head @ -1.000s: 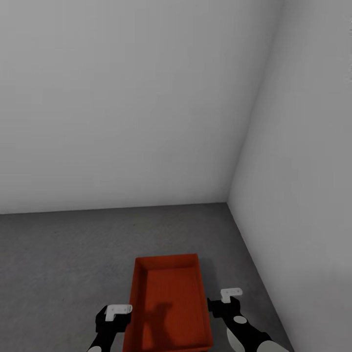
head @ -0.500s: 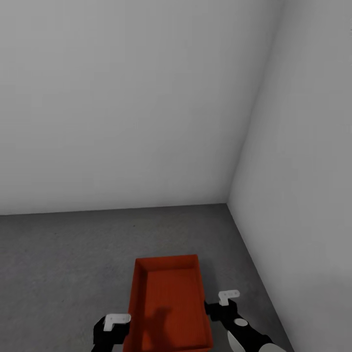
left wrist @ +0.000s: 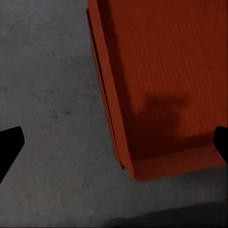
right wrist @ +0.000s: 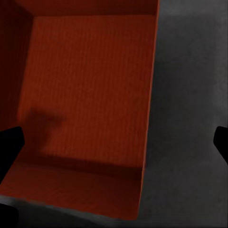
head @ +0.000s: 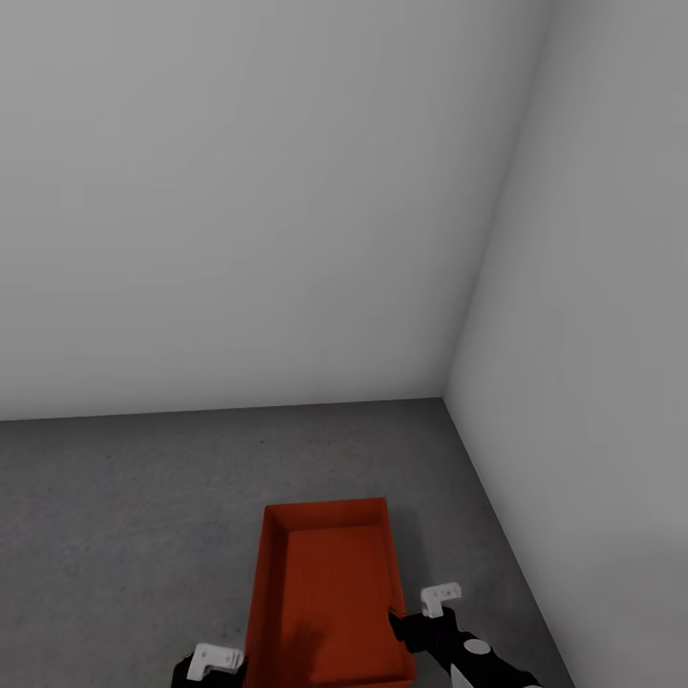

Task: Move the two storage containers from the living room to the garage. In the garage, place one container on the floor and stack the other container on top of it (either order is fine).

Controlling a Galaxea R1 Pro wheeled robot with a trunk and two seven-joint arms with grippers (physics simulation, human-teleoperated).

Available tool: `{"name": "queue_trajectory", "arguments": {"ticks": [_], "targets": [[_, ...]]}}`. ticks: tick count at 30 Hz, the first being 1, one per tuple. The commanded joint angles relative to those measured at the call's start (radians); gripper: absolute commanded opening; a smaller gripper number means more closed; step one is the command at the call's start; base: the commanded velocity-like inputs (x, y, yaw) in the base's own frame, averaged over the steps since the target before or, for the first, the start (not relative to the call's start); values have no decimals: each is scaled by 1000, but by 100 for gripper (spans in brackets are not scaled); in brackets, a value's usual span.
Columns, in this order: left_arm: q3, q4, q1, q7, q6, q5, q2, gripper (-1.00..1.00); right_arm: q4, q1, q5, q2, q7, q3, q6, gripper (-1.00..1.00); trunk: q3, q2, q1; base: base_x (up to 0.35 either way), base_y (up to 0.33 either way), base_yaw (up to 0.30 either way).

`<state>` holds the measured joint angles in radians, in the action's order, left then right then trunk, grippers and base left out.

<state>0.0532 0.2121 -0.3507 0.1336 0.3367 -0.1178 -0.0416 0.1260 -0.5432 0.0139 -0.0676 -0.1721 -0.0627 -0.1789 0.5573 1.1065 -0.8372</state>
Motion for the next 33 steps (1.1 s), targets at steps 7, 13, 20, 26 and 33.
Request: {"name": "queue_trajectory", "arguments": {"ticks": [7, 13, 20, 26, 33], "targets": [[7, -76, -1, 29, 3, -10, -9, 100, -16, 12, 1, 9, -9, -6, -4, 100, 1, 1, 0, 0, 0, 0], [8, -89, -1, 29, 0, -11, -9, 100, -18, 16, 2, 10, -7, -6, -4, 100, 1, 1, 0, 0, 0, 0], [8, -92, -1, 29, -1, -12, -9, 100, -19, 17, 0, 11, -4, -5, -5, 100, 1, 1, 0, 0, 0, 0], [8, -93, -1, 27, -6, -12, -9, 100, -19, 19, -4, 11, -3, -5, -6, 100, 1, 1, 0, 0, 0, 0], [8, -94, -1, 27, -9, -14, -9, 100, -18, 21, -7, 13, -1, -3, -7, 100, 1, 1, 0, 0, 0, 0]]}}
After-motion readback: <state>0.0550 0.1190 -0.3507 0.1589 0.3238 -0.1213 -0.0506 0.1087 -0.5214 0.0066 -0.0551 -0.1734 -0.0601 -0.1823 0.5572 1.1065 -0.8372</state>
